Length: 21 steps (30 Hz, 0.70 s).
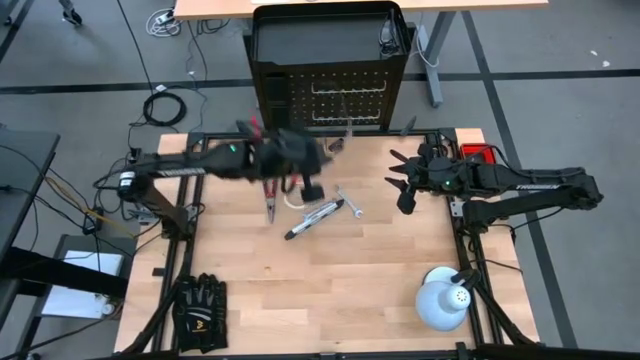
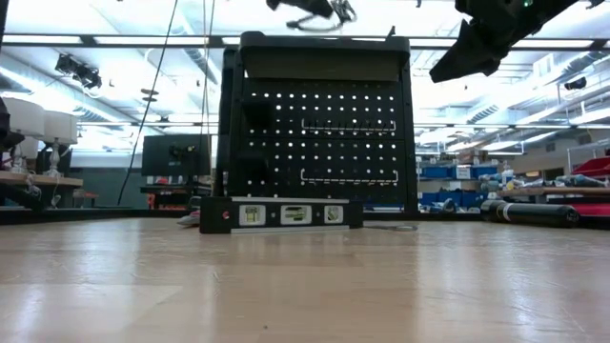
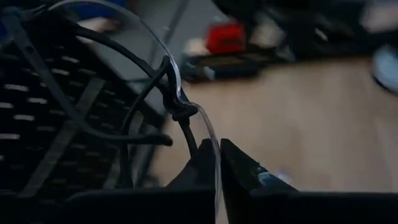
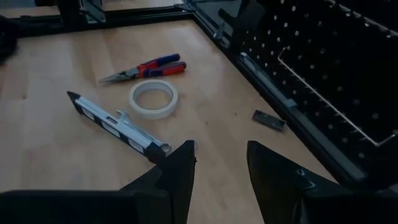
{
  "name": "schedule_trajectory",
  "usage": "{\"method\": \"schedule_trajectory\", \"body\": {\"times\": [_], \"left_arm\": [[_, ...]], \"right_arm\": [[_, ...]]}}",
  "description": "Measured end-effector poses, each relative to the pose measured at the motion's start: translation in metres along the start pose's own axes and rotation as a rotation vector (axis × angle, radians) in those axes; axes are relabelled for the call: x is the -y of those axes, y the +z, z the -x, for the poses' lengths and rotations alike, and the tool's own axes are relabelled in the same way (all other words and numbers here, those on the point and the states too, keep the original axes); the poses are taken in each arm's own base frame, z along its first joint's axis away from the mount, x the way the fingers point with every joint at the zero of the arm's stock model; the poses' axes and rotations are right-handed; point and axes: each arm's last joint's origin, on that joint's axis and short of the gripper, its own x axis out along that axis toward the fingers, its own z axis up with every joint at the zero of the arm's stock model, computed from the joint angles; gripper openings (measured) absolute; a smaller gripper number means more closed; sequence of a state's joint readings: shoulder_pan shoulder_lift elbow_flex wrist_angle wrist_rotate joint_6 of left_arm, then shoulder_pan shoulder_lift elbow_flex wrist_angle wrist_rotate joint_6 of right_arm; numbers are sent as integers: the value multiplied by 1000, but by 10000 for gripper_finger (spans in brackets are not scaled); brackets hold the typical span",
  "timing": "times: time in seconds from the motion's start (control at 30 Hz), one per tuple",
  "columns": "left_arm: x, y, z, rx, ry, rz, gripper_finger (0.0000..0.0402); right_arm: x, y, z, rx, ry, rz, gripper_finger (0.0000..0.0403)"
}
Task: Hang tools onto peg board
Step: Put the black safety glass on top of the peg board
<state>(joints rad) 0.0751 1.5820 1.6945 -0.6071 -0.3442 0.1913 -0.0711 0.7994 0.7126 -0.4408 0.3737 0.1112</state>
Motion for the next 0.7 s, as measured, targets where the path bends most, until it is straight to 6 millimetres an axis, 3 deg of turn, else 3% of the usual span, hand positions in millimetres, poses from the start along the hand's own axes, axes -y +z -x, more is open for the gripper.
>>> {"method": "schedule_trajectory", "body": {"times": [0.37, 0.7], "left_arm": [[-102, 44, 46, 207, 237, 203, 6], [-171, 40, 73, 293, 371, 405, 6]], "right_arm": [[-7, -36, -26, 80, 24, 1, 156], [-7, -36, -27, 107, 28, 21, 156]]}}
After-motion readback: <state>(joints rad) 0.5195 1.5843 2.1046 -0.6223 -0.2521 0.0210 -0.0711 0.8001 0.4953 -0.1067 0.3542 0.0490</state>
